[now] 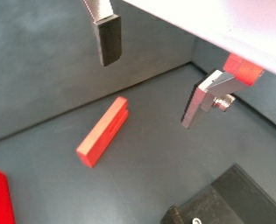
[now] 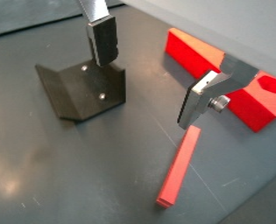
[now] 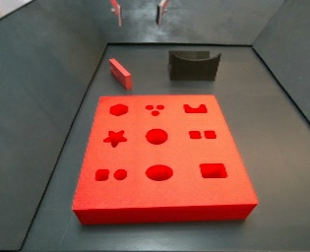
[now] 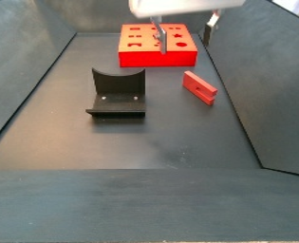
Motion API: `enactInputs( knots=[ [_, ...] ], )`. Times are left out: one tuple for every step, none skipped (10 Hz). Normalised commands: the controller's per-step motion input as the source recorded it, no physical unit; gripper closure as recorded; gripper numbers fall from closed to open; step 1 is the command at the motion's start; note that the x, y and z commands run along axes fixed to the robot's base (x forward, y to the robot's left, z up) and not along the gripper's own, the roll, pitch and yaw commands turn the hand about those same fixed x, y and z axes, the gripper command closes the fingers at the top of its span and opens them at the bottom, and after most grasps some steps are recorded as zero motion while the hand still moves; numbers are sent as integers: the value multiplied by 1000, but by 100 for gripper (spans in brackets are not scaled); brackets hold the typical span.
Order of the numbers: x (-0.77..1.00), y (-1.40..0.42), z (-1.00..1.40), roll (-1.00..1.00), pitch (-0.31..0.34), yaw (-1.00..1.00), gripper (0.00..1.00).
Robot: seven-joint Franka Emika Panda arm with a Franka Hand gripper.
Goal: Pick up the double-square object. Move up. Place the double-square object on the fixture. Regrasp the double-square object. Move to above the board. Insert the double-square object.
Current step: Pick up the double-square object.
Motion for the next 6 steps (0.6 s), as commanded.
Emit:
enactInputs(
  knots=[
    [-180, -260, -674, -6, -137, 574, 0],
    [-354, -494, -700, 103, -111, 526, 0],
    [-494, -620, -649, 177, -94, 463, 0],
    [-506, -637, -563, 153, -99, 437, 0],
    [-291, -449, -614, 110, -136, 346, 0],
    [0, -240, -820, 79, -71, 200, 0]
  ],
)
